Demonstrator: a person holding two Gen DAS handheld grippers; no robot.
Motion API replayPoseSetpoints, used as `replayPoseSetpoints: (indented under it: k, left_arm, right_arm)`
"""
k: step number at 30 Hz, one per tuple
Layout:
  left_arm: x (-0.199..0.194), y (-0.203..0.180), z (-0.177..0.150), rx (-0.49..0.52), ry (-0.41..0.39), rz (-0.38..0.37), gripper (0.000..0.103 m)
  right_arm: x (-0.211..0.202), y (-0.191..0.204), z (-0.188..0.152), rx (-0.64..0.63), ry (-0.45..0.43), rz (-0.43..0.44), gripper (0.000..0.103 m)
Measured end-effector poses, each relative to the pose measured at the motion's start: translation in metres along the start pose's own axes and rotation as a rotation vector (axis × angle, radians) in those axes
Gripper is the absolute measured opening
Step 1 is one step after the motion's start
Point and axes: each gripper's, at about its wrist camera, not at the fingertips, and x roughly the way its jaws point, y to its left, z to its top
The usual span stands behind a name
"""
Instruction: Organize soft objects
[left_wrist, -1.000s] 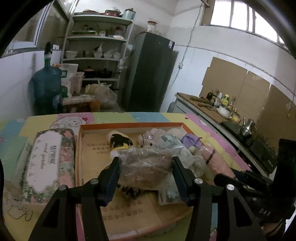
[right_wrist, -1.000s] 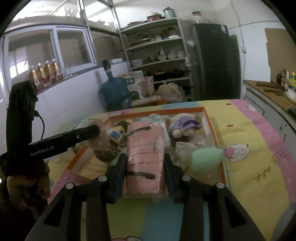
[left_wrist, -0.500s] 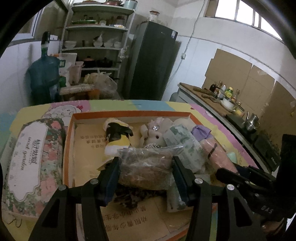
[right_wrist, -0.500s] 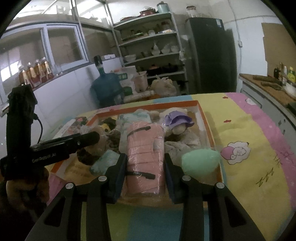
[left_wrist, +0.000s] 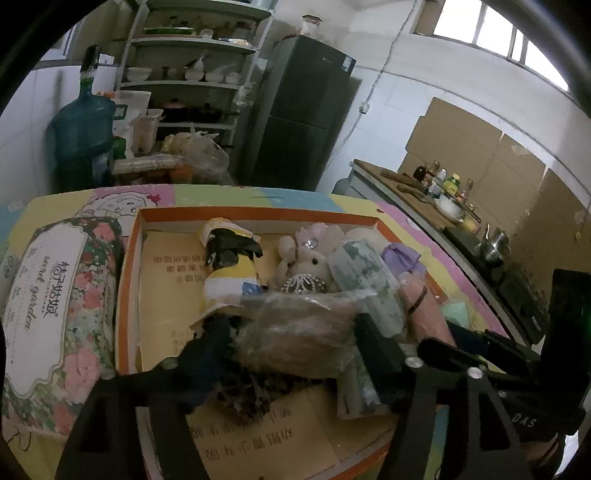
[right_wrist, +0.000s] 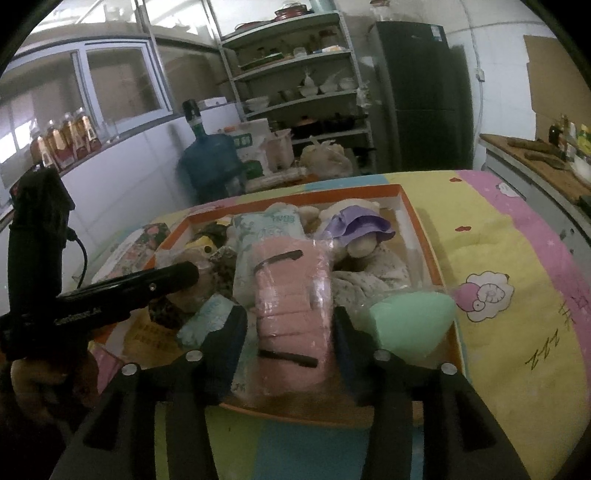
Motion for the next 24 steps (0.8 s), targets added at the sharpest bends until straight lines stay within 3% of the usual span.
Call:
replayPoseSetpoints:
  k: [12,24]
  left_arm:
    - [-0.028,-0.01,-0.006,0.025,-0.051,0.003,0.076]
    - [-0.066,-0.023,-0.015,0.066,-0.102,0.025,0.076]
  right_arm:
    - [-0.019,0.01,-0.005,-0.017,-0.048,-0.051,0.064]
    - [-0.044,0.029,-0.006,-0.029,-0.1,-0.064,0.064]
